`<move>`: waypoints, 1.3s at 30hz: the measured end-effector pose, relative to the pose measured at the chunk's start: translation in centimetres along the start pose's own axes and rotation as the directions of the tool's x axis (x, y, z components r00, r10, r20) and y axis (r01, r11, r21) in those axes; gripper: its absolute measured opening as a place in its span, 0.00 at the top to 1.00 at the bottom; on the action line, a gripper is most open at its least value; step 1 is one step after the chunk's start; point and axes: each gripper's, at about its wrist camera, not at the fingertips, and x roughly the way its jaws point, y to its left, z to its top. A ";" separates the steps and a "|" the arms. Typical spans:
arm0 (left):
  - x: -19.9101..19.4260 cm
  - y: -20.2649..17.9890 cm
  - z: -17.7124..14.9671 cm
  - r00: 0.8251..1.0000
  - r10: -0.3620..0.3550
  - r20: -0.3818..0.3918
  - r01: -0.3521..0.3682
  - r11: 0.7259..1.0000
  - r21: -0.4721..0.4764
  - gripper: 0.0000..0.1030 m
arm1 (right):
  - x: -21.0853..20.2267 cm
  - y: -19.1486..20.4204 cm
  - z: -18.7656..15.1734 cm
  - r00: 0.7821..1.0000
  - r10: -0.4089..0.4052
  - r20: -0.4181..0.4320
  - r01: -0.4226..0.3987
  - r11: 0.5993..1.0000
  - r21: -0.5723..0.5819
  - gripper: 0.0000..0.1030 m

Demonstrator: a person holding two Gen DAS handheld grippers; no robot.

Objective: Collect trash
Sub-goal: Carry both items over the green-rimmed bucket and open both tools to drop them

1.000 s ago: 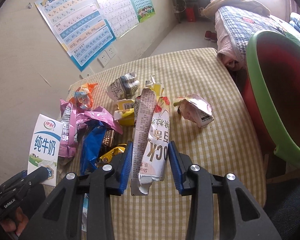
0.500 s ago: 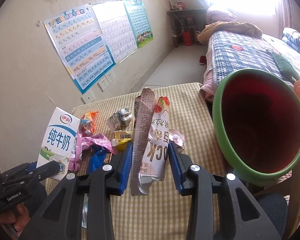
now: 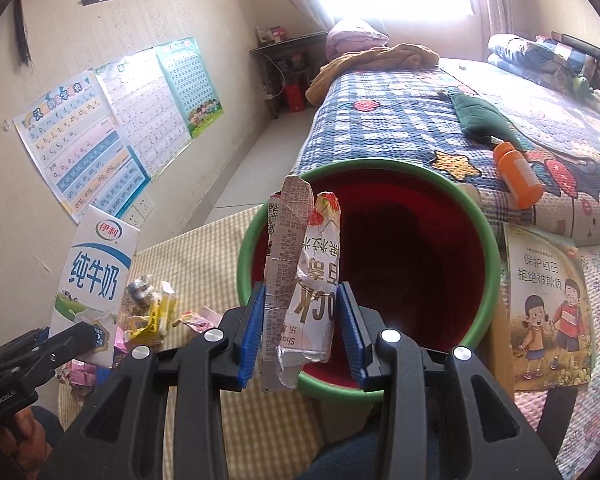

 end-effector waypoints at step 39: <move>5.0 -1.0 3.4 0.999 -0.029 -0.012 0.028 0.997 -0.075 0.11 | 2.6 -5.6 -0.7 0.996 -0.066 -0.065 0.068 0.997 0.032 0.21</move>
